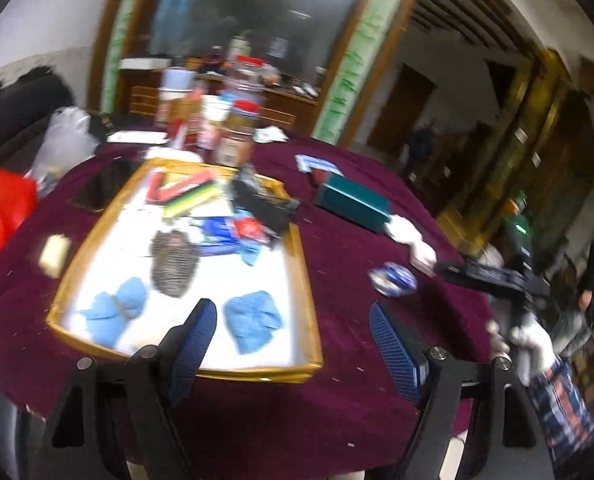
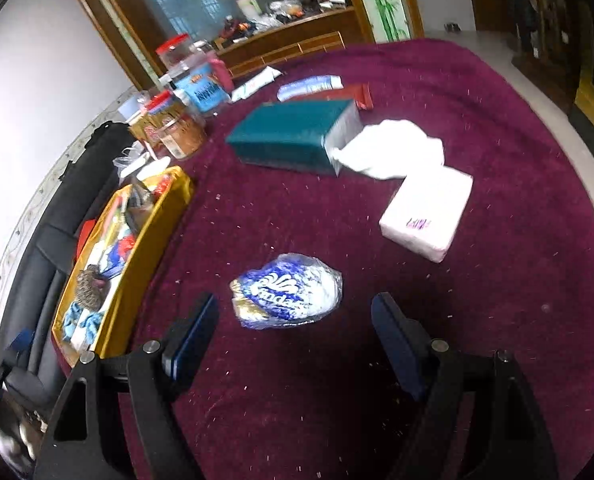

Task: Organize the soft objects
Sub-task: 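Grasp the blue-white Vinda pack with left gripper while right gripper grasps pink tissue pack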

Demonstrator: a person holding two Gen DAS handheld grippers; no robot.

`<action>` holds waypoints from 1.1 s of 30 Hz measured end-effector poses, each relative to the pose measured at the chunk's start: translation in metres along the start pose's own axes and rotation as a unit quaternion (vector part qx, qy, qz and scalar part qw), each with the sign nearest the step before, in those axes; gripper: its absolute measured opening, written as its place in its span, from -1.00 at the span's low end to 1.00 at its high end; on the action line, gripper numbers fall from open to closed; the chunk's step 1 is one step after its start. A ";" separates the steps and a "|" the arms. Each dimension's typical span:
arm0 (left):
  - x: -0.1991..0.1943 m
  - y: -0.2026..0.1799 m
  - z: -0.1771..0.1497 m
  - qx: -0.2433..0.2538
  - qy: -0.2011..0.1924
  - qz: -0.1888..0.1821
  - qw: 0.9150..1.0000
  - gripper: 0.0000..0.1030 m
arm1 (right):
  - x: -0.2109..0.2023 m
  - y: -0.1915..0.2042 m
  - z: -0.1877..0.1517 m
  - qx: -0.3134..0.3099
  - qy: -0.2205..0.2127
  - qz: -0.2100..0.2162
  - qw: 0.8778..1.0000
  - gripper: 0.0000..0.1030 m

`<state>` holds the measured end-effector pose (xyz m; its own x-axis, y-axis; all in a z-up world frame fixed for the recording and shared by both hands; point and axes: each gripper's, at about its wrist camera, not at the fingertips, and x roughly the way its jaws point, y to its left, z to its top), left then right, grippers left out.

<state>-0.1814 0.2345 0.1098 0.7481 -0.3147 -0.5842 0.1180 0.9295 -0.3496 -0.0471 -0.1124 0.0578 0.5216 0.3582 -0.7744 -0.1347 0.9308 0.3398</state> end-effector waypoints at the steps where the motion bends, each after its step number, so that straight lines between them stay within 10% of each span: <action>1: 0.001 -0.009 -0.001 0.010 0.003 -0.003 1.000 0.59 | 0.009 -0.001 0.002 0.006 0.003 0.000 1.000 0.51; 7: 0.001 -0.045 -0.008 0.056 0.012 0.007 0.998 0.59 | 0.040 -0.004 0.010 0.022 0.015 -0.009 1.000 0.50; 16: 0.007 -0.053 -0.009 0.057 0.022 0.012 0.998 0.60 | 0.022 0.042 -0.017 -0.077 0.083 0.185 0.976 0.51; 25: 0.037 -0.075 -0.019 0.067 0.064 -0.035 0.995 0.60 | -0.031 -0.084 0.016 0.081 -0.036 -0.034 0.995 0.52; 33: 0.059 -0.101 -0.026 0.066 0.102 -0.072 0.990 0.67 | 0.009 -0.085 0.030 0.111 -0.030 -0.061 0.991 0.53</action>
<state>-0.1662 0.1176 0.0920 0.5709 -0.4654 -0.6764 0.3083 0.8851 -0.3488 -0.0055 -0.1904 0.0383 0.5730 0.2322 -0.7860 0.1178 0.9257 0.3594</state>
